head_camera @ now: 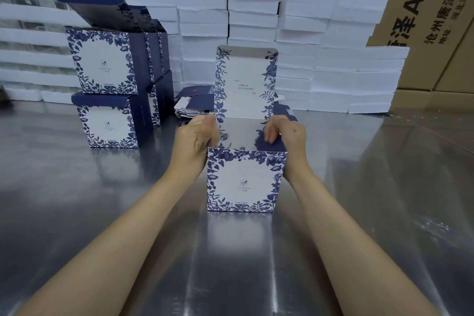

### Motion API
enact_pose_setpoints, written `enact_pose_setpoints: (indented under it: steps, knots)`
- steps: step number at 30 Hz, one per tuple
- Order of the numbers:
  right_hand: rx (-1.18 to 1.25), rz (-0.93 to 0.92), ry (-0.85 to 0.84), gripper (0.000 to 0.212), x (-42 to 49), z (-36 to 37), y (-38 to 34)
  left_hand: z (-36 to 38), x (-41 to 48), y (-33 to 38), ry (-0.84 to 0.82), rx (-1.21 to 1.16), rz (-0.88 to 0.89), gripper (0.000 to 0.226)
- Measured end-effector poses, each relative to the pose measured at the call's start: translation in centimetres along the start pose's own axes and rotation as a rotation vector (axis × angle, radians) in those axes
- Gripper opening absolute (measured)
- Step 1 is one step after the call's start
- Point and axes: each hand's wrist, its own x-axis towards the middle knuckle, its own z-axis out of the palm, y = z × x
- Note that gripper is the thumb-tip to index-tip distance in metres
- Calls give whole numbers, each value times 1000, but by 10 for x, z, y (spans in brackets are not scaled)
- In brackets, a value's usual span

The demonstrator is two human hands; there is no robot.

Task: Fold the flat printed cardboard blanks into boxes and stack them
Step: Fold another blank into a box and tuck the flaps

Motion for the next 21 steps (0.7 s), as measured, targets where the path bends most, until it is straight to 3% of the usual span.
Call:
enact_pose_setpoints:
  steps: [3,5,7,9,14,16,19,21]
  knots:
    - [215,58,116,24,0,-4,4,4,-5,-1,41,33,16,59]
    - [247,86,210,21,2,-11,7,2,-4,-2,74,47,-11,46]
    - [188,117,212,27,4,-18,8,-2,-1,-2,145,9,-72,35]
    - [178,163,142,21,5,-20,6,-3,2,-3,194,-88,-198,38]
    - [227,393,20,20,0,-9,2,-2,1,-15,49,-375,-493,60]
    - [175,521,12,7,-1,-7,-6,0,-2,-18,-46,-378,-527,60]
    - [-26,574,61,22,8,-12,-17,5,-6,-16,-97,-341,-521,65]
    - [-127,540,73,18,12,-13,-23,9,-8,-12,-96,-320,-507,71]
